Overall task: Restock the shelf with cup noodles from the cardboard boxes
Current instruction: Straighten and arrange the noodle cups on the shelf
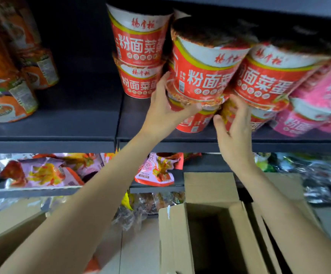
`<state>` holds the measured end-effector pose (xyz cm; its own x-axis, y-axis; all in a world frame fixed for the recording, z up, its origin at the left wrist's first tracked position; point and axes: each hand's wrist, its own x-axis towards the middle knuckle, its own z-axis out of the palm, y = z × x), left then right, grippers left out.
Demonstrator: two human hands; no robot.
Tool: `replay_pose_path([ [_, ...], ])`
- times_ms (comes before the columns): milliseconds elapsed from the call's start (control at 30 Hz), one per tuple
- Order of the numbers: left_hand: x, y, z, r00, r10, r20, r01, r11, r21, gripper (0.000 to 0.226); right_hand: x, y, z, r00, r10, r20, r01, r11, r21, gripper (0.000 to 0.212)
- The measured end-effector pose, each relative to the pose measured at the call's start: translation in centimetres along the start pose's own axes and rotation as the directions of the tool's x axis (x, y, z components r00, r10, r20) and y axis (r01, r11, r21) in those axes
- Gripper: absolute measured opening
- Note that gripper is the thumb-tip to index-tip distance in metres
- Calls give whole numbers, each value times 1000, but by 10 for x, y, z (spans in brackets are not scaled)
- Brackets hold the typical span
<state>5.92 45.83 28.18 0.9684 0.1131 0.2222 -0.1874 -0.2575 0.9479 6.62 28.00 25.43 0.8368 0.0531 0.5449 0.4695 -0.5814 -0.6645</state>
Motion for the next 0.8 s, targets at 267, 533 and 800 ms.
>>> replay_pose_path([
  [267, -4, -14, 19, 989, -13, -147, 29, 994, 108, 95, 15, 5, 16, 986, 126, 112, -143, 976, 164, 71],
  [533, -15, 7, -18, 987, -91, -132, 99, 994, 53, 83, 2, -30, 15, 969, 125, 211, -182, 943, 278, 49],
  [800, -7, 8, -23, 975, -156, -157, 173, 979, 105, 89, 38, -37, 11, 943, 117, 311, -150, 985, 84, 64],
])
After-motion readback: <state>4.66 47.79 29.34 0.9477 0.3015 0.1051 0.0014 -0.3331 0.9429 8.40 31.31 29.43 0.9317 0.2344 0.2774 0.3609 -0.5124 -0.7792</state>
